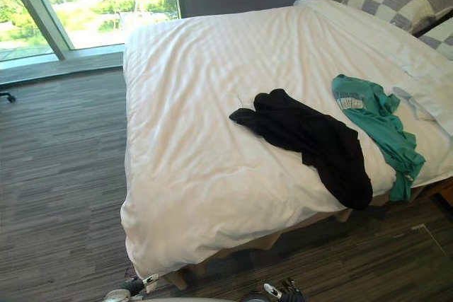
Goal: Tidy the bed and pick cloth on bed and put in laundry
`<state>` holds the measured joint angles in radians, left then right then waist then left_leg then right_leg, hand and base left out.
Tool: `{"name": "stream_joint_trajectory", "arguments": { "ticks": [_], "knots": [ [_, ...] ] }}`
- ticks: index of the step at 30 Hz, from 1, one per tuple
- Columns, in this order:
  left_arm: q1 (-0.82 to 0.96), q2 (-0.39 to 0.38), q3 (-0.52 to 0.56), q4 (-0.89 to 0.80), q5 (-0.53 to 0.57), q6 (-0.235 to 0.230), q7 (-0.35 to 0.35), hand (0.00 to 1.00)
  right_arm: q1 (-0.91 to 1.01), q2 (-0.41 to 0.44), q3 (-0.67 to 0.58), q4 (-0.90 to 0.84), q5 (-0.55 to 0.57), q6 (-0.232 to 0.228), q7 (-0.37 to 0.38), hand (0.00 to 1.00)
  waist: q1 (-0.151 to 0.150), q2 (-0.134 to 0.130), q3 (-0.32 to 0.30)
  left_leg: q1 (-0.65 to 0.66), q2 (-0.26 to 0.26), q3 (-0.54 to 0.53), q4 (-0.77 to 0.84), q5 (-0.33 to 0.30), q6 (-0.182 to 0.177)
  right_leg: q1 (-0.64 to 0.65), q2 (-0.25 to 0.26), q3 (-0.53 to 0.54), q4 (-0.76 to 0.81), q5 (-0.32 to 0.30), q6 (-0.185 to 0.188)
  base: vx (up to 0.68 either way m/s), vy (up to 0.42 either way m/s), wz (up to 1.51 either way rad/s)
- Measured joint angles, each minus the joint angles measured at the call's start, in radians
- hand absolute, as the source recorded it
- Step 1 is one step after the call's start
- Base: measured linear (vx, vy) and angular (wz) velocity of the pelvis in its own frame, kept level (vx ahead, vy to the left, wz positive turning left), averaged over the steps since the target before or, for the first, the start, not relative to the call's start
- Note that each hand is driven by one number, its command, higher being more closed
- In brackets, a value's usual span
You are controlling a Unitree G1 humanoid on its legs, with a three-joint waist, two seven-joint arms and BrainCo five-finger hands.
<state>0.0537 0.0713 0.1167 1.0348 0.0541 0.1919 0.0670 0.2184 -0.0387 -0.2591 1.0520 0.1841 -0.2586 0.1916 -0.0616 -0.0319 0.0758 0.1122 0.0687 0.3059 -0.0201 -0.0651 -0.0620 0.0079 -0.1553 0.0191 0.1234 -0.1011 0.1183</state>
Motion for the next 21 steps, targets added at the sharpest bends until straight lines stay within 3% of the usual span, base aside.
{"name": "stream_joint_trajectory", "arguments": {
  "ticks": [2, 7, 8, 9, 11, 12, 13, 14, 15, 16, 17, 19, 20, 21],
  "knots": [
    [0.001, -0.008, 0.002, 0.001, 0.0, 0.004, 0.005, 0.0, 0.005, 0.003, 0.017, -0.019, 0.001, -0.017, 0.0, 0.0, -0.003, 0.0, 0.005, 0.019, 0.007, 0.025, -0.001, -0.007, -0.002, -0.009, 0.006, -0.026, 0.036, 0.004, -0.006, 0.0, -0.009, -0.42],
    [0.005, -0.018, 0.022, -0.013, 0.001, 0.006, 0.006, 0.0, 0.012, -0.002, 0.041, -0.036, 0.027, -0.058, -0.002, 0.0, 0.005, 0.018, 0.018, 0.01, 0.053, 0.155, 0.068, -0.062, 0.006, -0.084, 0.028, -0.1, 0.118, 0.039, -0.069, -0.05, -0.005, -0.64],
    [0.006, -0.017, 0.022, -0.014, 0.0, 0.001, 0.006, 0.0, 0.008, 0.0, 0.04, -0.037, 0.036, -0.063, -0.002, 0.0, 0.004, 0.019, 0.02, 0.009, 0.056, 0.167, 0.074, -0.062, 0.008, -0.104, 0.018, -0.123, 0.166, 0.012, -0.085, -0.05, -0.006, -0.42],
    [0.011, -0.016, 0.021, -0.024, 0.0, -0.004, 0.006, 0.0, 0.01, 0.0, 0.038, -0.04, 0.041, -0.065, -0.003, 0.0, -0.002, 0.019, 0.021, 0.014, 0.057, 0.181, 0.079, -0.062, 0.008, -0.145, -0.008, -0.186, 0.34, -0.047, -0.103, -0.02, -0.019, -0.2],
    [0.022, -0.015, 0.022, -0.036, -0.001, -0.01, 0.005, 0.0, 0.018, 0.0, 0.037, -0.035, 0.041, -0.065, -0.009, 0.0, -0.003, 0.011, 0.024, 0.026, 0.046, 0.194, 0.108, -0.066, 0.004, -0.157, -0.061, -0.268, 0.469, -0.066, -0.106, 0.04, -0.027, -0.33],
    [0.011, -0.011, 0.027, -0.034, -0.003, -0.019, 0.005, 0.0, 0.011, -0.003, 0.037, -0.034, 0.039, -0.065, -0.011, 0.0, 0.008, 0.002, 0.03, 0.012, 0.037, 0.202, 0.142, -0.073, 0.012, -0.162, -0.05, -0.294, 0.46, -0.061, -0.117, 0.05, -0.016, -0.62],
    [0.006, -0.013, 0.026, -0.032, -0.004, -0.022, 0.005, 0.0, 0.008, -0.009, 0.037, -0.034, 0.036, -0.066, -0.014, 0.0, 0.015, 0.01, 0.032, -0.006, 0.039, 0.198, 0.156, -0.069, 0.029, -0.155, -0.042, -0.291, 0.424, -0.056, -0.125, -0.06, -0.019, -0.81],
    [0.004, -0.021, 0.018, -0.031, -0.004, -0.025, 0.004, 0.0, -0.025, -0.021, 0.036, -0.022, 0.029, -0.064, -0.02, 0.0, 0.017, 0.028, 0.034, -0.03, 0.005, 0.124, 0.137, -0.096, 0.056, -0.114, -0.024, -0.254, 0.292, -0.038, -0.104, -0.16, 0.028, -0.91],
    [0.008, -0.036, 0.015, -0.034, -0.005, -0.043, 0.003, 0.0, -0.048, -0.045, 0.03, -0.01, 0.028, -0.063, -0.021, 0.0, 0.03, 0.069, 0.043, -0.042, -0.008, 0.075, 0.09, -0.063, 0.077, -0.065, 0.023, -0.243, 0.169, -0.023, -0.076, -0.17, 0.047, -0.96],
    [0.007, -0.039, 0.015, -0.034, -0.014, -0.051, 0.001, 0.0, -0.056, -0.059, 0.029, -0.006, 0.027, -0.06, -0.024, 0.0, 0.033, 0.082, 0.049, -0.046, 0.006, 0.101, 0.098, -0.062, 0.068, -0.073, 0.016, -0.275, 0.23, -0.067, -0.087, -0.11, 0.044, -0.77],
    [0.002, -0.017, 0.007, -0.036, -0.013, -0.052, -0.004, 0.0, -0.072, -0.05, 0.037, -0.004, 0.027, -0.048, -0.03, 0.0, 0.027, 0.052, 0.058, -0.049, -0.005, 0.133, 0.131, -0.059, 0.072, -0.071, -0.022, -0.304, 0.309, -0.135, -0.082, -0.03, -0.079, -0.48],
    [0.005, 0.011, 0.0, -0.04, -0.012, -0.059, -0.012, 0.0, -0.07, -0.034, 0.076, -0.005, 0.023, -0.032, -0.03, 0.0, 0.039, 0.017, 0.049, -0.052, 0.01, 0.171, 0.163, -0.073, 0.054, -0.027, -0.009, -0.335, 0.224, -0.152, -0.065, -0.03, -0.148, -0.65],
    [0.004, 0.019, -0.001, -0.039, -0.011, -0.061, -0.016, 0.0, -0.075, -0.033, 0.084, -0.011, 0.008, -0.027, -0.029, 0.0, 0.058, 0.03, 0.045, -0.062, 0.025, 0.178, 0.176, -0.078, 0.045, 0.001, 0.027, -0.333, 0.13, -0.131, -0.091, -0.08, -0.129, -0.71],
    [0.007, 0.012, -0.006, -0.039, -0.004, -0.064, -0.016, 0.0, -0.083, -0.041, 0.084, -0.017, 0.006, -0.024, -0.03, 0.0, 0.053, 0.054, 0.053, -0.066, 0.049, 0.179, 0.18, -0.074, 0.04, 0.047, 0.072, -0.327, 0.024, -0.069, -0.097, -0.1, -0.133, -0.52]
  ]
}}
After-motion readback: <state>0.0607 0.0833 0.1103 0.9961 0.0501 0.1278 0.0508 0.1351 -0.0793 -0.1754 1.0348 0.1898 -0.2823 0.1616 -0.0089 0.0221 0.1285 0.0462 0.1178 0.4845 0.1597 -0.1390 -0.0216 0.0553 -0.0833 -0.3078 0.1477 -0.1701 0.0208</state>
